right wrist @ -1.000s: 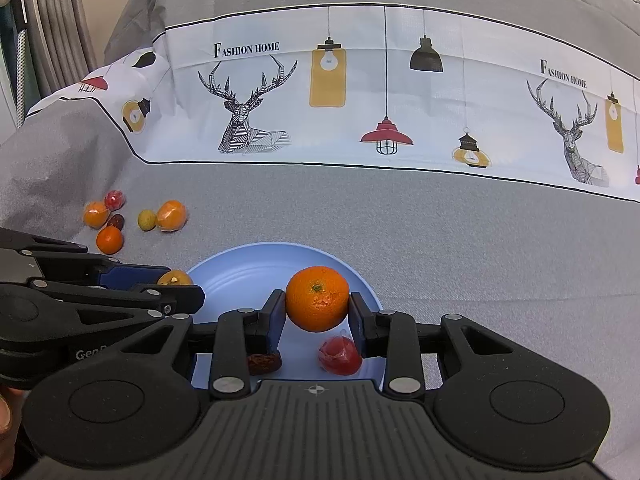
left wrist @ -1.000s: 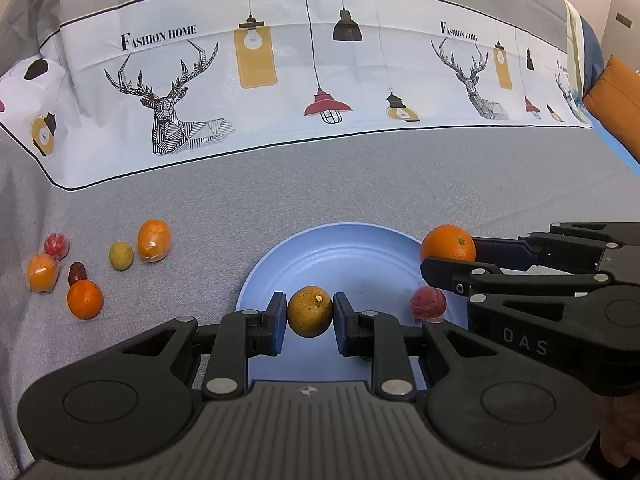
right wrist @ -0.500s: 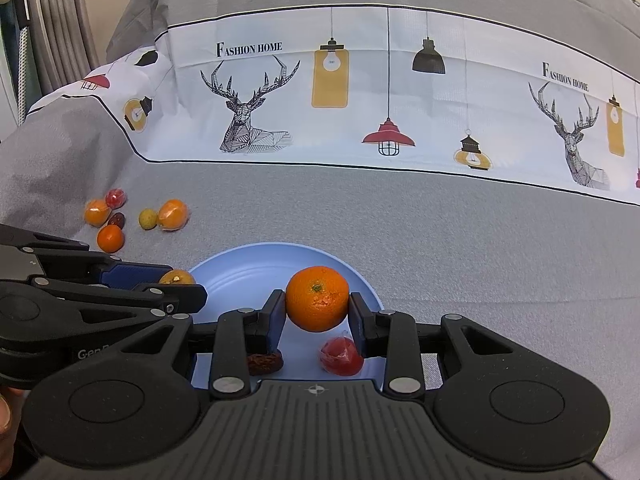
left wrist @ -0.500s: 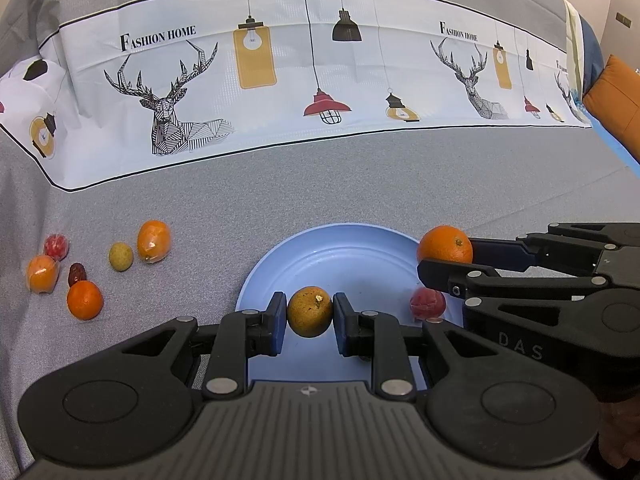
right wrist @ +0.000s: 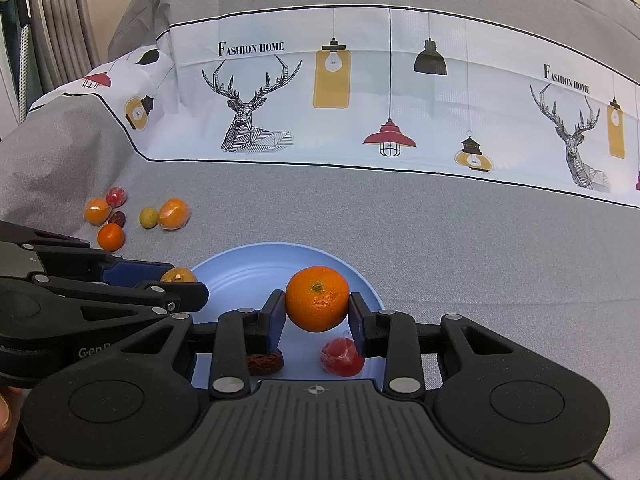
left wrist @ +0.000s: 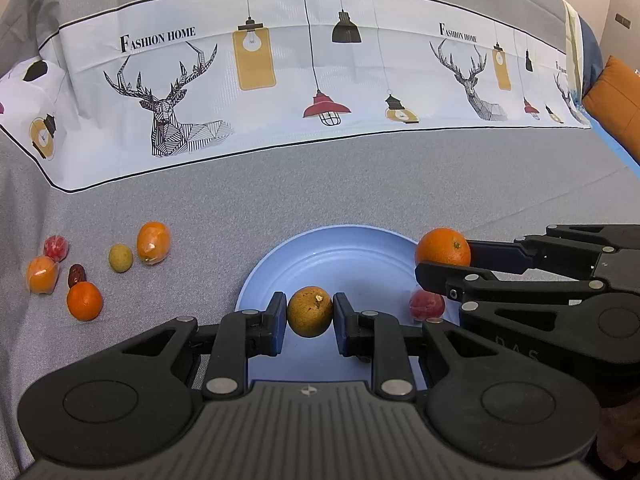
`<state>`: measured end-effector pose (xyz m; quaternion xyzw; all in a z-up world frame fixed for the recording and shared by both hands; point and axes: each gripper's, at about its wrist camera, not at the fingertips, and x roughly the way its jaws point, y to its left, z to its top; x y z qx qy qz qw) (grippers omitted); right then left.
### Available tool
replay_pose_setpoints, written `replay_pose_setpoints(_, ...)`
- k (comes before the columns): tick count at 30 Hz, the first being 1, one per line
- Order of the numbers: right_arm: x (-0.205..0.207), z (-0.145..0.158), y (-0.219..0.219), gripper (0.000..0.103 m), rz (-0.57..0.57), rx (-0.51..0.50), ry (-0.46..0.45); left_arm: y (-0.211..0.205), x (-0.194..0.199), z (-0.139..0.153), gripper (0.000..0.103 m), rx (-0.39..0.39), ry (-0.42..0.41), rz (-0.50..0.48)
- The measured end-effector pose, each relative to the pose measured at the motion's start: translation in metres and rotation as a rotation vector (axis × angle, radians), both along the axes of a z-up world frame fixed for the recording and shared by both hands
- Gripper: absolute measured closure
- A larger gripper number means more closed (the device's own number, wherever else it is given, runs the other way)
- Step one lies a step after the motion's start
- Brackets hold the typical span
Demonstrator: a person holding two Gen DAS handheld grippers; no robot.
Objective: Organize fruits
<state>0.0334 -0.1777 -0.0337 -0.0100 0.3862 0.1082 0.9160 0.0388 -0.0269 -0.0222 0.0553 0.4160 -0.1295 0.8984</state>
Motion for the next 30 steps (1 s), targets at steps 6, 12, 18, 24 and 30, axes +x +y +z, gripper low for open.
replay_pose_setpoints(6, 0.0001, -0.0003, -0.0002, 0.068, 0.006, -0.003, -0.001, -0.0002, 0.0002, -0.0001, 0.076, 0.0, 0.0, 0.0)
replay_pose_setpoints(12, 0.0001, -0.0004, 0.0005, 0.068, 0.007, -0.004, -0.001, -0.0011, 0.0001, 0.0007, 0.076, 0.0, 0.0, 0.0)
replay_pose_setpoints(18, -0.0002, -0.0006, 0.0007, 0.068, 0.006, -0.004, -0.002, -0.001, -0.0001, 0.0008, 0.076, -0.001, -0.001, 0.001)
replay_pose_setpoints(24, -0.0005, -0.0008, 0.001, 0.068, 0.005, -0.005, -0.003, -0.0006, -0.0001, 0.0004, 0.076, -0.002, -0.001, 0.0)
replay_pose_setpoints(30, -0.0007, -0.0009, 0.0006, 0.068, 0.007, -0.006, -0.003, -0.0011, 0.0001, 0.0021, 0.076, -0.004, -0.001, 0.002)
